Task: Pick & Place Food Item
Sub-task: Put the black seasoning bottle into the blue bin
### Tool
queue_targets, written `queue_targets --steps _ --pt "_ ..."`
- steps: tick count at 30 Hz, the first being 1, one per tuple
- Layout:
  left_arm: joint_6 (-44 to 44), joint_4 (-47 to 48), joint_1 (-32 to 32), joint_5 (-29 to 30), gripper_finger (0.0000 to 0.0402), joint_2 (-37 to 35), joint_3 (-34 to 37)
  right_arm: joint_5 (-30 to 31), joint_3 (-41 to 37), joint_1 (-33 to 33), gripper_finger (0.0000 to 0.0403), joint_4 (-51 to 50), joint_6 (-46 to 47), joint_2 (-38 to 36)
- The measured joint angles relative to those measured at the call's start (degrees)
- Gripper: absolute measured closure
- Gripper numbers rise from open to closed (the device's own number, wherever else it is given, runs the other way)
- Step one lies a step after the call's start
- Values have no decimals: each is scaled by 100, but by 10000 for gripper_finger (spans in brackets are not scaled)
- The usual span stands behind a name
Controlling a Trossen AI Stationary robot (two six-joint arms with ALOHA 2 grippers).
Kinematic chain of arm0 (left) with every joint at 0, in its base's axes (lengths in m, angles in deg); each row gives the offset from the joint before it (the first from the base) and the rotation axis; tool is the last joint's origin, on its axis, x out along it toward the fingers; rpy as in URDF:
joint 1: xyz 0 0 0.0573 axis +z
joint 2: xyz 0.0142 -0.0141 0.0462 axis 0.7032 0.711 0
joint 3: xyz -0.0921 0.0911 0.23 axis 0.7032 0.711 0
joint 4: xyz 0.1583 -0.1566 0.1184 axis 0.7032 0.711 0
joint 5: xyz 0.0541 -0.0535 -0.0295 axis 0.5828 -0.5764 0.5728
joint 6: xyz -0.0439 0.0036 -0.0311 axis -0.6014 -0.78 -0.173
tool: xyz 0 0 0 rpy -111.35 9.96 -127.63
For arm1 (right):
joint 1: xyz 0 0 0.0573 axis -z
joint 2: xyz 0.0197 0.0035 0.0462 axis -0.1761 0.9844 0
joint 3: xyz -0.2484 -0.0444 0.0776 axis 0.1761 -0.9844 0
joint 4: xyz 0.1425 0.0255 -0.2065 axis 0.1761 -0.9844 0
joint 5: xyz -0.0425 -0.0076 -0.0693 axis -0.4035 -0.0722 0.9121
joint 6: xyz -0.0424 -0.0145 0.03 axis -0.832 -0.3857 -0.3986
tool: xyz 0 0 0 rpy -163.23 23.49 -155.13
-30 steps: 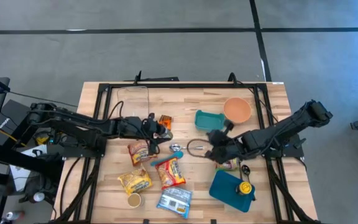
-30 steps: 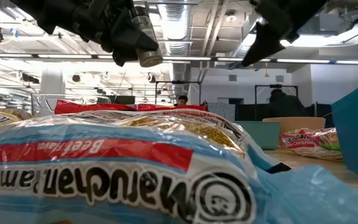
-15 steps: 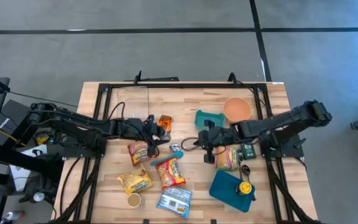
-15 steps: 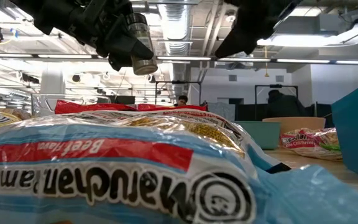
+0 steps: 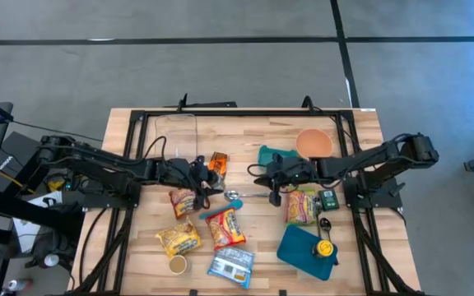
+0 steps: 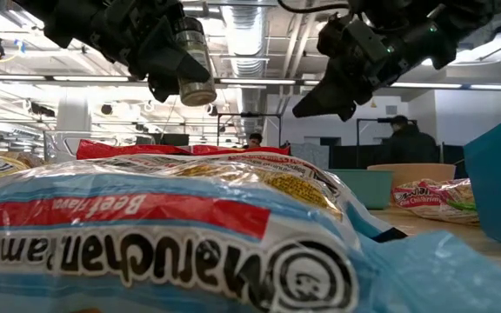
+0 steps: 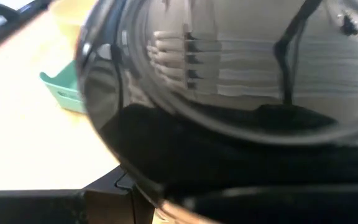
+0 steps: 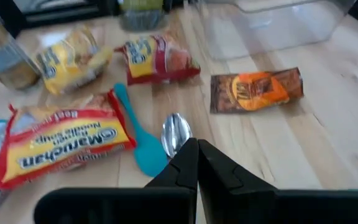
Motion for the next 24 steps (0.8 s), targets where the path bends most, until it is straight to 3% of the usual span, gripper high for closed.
queue_targets --steps 7,17,24 --pt "-56 -187 18 -200 224 480 -32 -4 -46 -185 403 522 231 -4" --pt "-2 205 56 -732 224 1843 -1220 -7 -44 -424 403 765 235 -7" --pt "39 325 110 -939 224 2343 -1639 -7 -44 -431 395 722 488 -7"
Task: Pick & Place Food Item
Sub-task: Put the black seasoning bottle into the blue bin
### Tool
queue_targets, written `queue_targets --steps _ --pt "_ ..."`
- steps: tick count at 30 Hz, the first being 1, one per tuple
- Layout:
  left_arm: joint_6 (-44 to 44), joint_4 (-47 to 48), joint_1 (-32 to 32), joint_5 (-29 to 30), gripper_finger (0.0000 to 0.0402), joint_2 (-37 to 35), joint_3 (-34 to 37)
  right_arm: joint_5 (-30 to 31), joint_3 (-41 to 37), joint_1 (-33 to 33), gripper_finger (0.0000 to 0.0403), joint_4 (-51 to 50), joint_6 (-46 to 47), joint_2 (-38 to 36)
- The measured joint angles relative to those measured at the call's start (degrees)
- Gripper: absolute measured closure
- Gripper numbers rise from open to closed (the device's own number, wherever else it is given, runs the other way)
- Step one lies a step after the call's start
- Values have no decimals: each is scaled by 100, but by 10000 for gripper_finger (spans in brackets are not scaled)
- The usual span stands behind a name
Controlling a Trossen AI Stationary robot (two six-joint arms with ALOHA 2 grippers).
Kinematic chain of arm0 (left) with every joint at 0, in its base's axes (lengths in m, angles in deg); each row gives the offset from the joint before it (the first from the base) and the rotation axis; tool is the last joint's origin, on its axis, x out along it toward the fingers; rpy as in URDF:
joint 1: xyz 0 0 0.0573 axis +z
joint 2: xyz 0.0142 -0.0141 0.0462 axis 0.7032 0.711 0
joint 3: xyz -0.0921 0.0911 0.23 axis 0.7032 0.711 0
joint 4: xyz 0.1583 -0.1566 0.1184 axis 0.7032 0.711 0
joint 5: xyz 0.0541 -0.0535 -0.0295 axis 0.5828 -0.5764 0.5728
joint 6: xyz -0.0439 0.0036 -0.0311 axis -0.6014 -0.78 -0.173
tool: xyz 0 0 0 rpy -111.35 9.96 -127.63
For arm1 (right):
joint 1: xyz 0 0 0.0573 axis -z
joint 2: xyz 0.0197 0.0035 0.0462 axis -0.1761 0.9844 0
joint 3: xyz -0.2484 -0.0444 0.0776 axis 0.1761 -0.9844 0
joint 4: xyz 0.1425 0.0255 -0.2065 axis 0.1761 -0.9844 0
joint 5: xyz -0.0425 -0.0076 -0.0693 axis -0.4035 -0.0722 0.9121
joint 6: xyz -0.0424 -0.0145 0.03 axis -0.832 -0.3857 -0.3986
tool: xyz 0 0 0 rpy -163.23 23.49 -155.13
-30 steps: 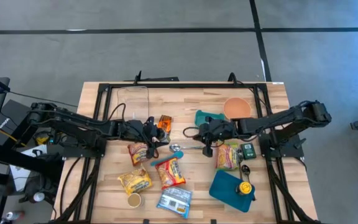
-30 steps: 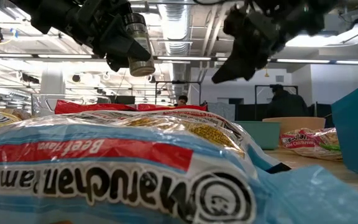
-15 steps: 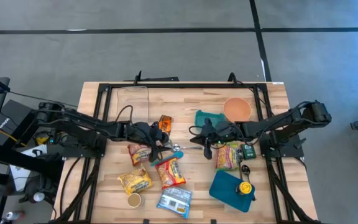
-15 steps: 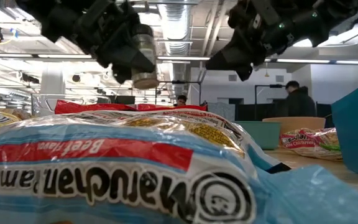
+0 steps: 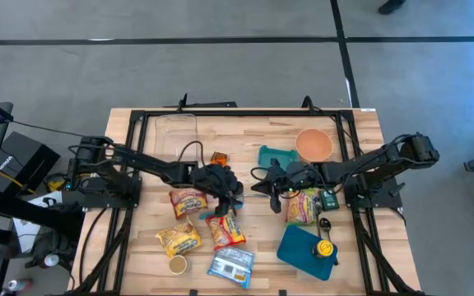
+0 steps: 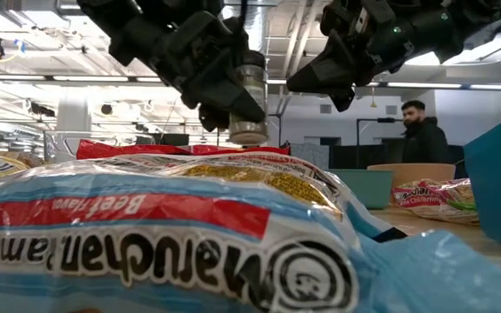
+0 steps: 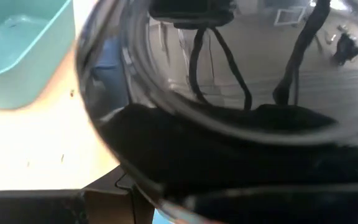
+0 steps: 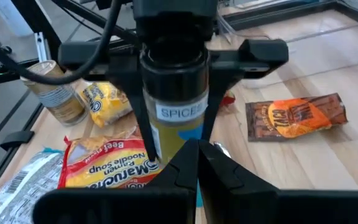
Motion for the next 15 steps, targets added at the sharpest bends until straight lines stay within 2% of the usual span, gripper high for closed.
queue_targets --steps 3,7,15 --pt "4 -17 41 -82 224 85 -77 -1 0 -4 366 4 1 0" --pt "8 -21 78 -84 224 76 -72 -2 0 -31 307 55 1 0" --pt "8 -68 80 -189 224 76 -70 0 0 -59 155 435 1 0"
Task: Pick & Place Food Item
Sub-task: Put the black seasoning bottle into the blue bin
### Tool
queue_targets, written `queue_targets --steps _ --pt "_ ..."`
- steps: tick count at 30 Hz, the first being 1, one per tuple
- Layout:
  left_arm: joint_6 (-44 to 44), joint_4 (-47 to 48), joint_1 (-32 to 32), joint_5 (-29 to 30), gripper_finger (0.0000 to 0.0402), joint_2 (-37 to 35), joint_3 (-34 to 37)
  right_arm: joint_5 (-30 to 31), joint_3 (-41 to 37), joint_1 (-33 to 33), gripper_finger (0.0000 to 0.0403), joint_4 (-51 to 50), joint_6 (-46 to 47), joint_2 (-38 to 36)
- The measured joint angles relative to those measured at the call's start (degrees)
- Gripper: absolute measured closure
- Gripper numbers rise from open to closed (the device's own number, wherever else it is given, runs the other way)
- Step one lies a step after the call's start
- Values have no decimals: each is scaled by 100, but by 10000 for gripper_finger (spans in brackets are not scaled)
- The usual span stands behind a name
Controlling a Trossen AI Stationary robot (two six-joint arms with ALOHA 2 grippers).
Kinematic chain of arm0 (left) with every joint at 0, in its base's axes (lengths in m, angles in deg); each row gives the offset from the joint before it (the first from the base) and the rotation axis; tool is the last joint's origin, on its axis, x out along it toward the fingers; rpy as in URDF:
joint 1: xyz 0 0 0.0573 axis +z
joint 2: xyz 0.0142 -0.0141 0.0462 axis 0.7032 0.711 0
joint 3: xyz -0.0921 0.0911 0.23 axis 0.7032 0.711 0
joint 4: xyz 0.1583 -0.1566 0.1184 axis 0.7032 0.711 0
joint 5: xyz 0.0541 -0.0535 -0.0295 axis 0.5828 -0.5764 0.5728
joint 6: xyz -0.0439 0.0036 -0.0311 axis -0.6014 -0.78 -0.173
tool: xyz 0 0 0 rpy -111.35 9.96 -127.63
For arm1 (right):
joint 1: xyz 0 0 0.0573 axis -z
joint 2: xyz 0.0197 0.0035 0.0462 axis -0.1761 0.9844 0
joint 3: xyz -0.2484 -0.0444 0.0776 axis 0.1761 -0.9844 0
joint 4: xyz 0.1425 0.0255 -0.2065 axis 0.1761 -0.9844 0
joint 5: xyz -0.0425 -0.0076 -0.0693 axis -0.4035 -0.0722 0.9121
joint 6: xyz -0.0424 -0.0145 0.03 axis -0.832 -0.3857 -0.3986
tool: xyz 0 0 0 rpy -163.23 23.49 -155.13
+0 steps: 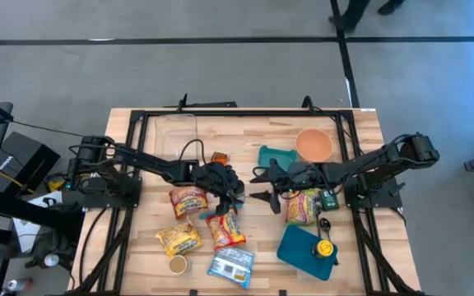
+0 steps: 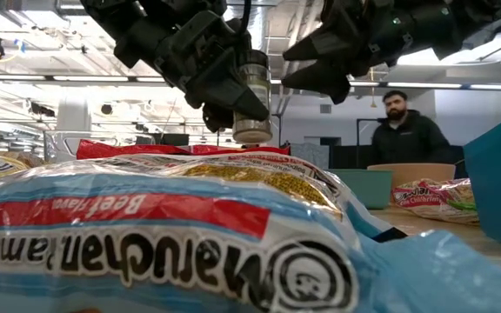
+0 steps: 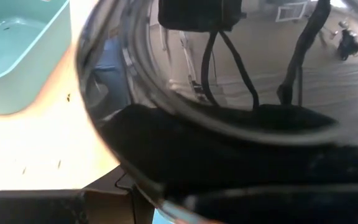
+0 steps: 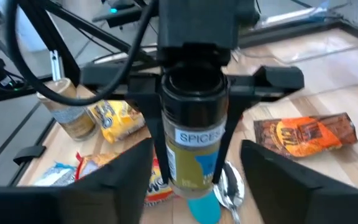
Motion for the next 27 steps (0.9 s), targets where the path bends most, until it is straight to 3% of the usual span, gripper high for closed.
queue_targets --steps 7,27 --pt "-11 -13 -2 0 224 0 0 0 0 -9 94 138 0 0" --pt "-15 -433 -2 0 224 -7 3 24 0 46 91 323 -4 13"
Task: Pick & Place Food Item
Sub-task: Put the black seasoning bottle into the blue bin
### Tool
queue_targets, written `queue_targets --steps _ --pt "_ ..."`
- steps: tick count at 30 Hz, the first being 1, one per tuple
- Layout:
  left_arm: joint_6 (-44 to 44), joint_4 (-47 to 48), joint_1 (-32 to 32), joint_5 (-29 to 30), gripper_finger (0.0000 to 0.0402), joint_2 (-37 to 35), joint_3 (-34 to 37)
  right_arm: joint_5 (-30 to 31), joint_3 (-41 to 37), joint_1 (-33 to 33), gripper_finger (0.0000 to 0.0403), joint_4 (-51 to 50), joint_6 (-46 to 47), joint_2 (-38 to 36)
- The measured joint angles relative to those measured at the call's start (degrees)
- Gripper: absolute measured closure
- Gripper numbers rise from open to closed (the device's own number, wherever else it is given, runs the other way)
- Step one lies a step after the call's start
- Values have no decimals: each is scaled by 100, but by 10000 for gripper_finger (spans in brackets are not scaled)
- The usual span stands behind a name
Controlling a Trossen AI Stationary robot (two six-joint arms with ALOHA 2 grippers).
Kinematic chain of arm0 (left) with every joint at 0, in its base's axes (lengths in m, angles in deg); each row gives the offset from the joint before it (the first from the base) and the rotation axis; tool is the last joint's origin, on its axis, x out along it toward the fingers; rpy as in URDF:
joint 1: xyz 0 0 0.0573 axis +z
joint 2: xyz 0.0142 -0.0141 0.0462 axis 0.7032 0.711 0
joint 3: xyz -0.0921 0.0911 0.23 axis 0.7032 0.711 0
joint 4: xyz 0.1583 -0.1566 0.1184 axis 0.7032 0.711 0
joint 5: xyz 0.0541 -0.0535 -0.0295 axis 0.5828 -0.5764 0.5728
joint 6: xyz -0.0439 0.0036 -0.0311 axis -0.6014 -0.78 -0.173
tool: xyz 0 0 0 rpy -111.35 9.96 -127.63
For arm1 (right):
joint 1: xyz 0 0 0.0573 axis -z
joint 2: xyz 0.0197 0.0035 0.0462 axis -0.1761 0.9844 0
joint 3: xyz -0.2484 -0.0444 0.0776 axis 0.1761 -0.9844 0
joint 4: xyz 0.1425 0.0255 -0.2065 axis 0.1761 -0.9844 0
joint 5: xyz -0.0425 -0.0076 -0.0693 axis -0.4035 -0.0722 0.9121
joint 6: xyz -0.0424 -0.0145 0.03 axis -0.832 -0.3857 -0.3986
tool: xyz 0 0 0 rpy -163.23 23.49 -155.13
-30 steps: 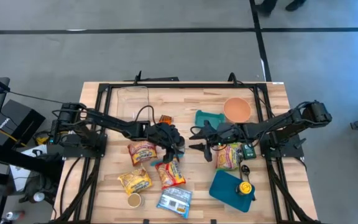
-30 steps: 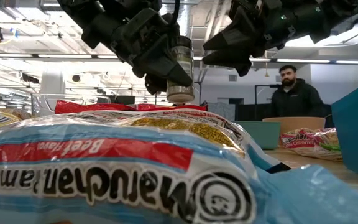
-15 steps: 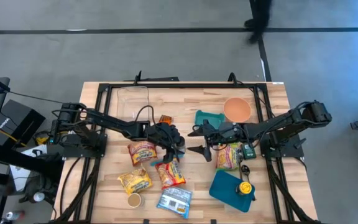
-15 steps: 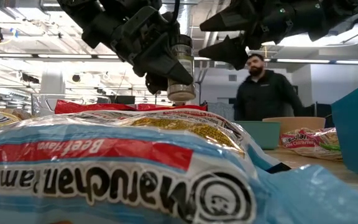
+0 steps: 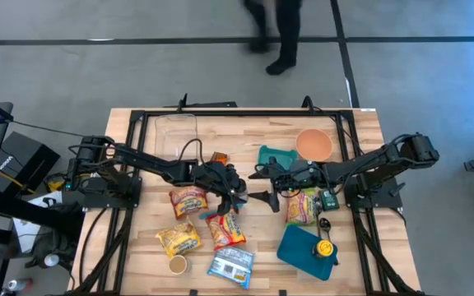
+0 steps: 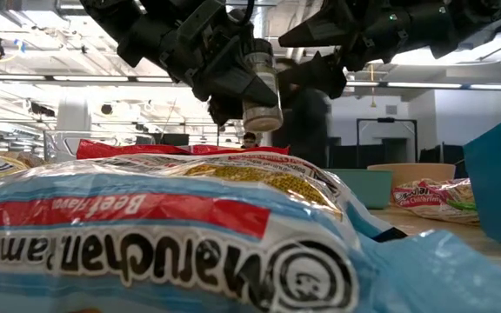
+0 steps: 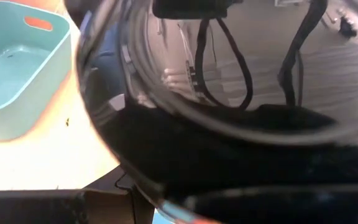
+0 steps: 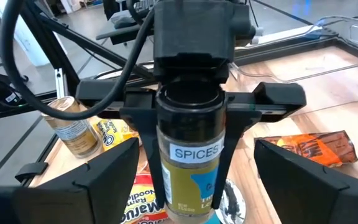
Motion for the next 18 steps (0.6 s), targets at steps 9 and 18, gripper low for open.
queue_targets --steps 9,18 --pt "7 -126 0 0 224 0 2 2 0 9 91 -4 -1 4" --pt "2 -201 -17 0 224 46 0 2 0 7 91 -7 0 57"
